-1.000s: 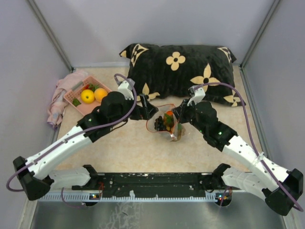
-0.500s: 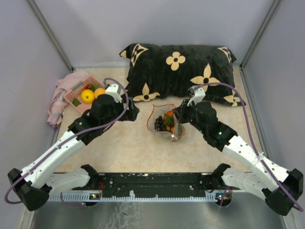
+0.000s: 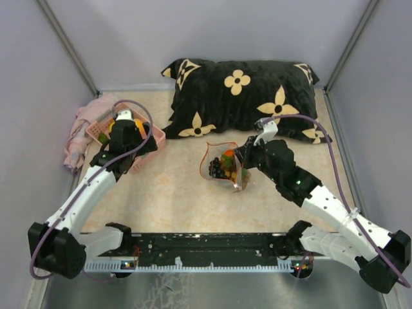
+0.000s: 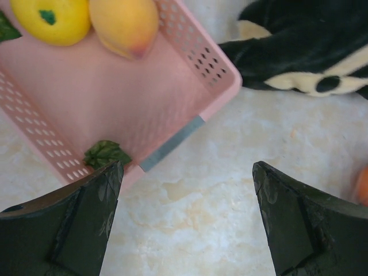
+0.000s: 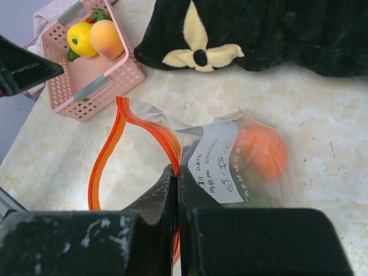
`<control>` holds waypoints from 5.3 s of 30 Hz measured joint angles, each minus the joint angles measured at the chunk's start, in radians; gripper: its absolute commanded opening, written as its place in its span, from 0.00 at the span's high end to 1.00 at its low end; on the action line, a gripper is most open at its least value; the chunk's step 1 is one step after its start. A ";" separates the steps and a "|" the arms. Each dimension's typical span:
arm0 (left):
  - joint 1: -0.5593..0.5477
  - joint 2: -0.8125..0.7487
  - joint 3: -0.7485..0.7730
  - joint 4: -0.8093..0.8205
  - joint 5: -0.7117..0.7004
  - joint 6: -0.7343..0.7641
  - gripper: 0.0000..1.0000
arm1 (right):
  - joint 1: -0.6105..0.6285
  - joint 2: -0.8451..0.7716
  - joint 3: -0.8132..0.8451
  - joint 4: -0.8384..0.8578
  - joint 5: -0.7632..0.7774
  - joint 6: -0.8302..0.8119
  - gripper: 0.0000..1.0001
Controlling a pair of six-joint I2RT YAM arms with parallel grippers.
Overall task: Place the food in the zip-top bag and seal the zipper
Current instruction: Pick up the fake fruit from the bin, then place the fake fruit in the zipper food storage bag.
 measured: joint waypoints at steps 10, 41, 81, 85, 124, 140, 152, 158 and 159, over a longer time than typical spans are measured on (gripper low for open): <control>0.227 0.256 0.045 0.086 0.019 -0.114 0.01 | 0.000 -0.002 -0.014 0.015 -0.006 -0.008 1.00; 0.345 0.888 0.474 0.178 0.042 -0.318 0.03 | 0.000 0.068 -0.011 0.012 -0.005 -0.058 1.00; 0.267 0.190 0.057 0.162 0.340 -0.243 0.35 | 0.000 0.072 -0.011 0.011 -0.005 -0.052 1.00; 0.220 0.069 0.023 0.149 0.403 -0.206 0.35 | 0.000 0.072 -0.011 0.011 -0.005 -0.050 1.00; -0.494 0.136 -0.083 0.506 0.623 -0.074 0.36 | 0.000 0.072 0.002 -0.007 -0.063 0.004 1.00; -0.543 0.245 -0.067 0.579 0.439 0.089 0.34 | 0.000 0.070 0.026 -0.020 -0.105 0.011 1.00; -0.554 0.315 -0.012 0.467 0.239 0.111 0.29 | 0.000 0.057 0.047 -0.037 -0.143 0.011 1.00; -0.583 0.340 0.017 0.459 0.210 0.064 0.26 | 0.000 0.057 0.047 -0.037 -0.158 0.011 1.00; -0.593 0.346 0.021 0.460 0.204 0.051 0.26 | 0.000 0.057 0.047 -0.037 -0.160 0.011 1.00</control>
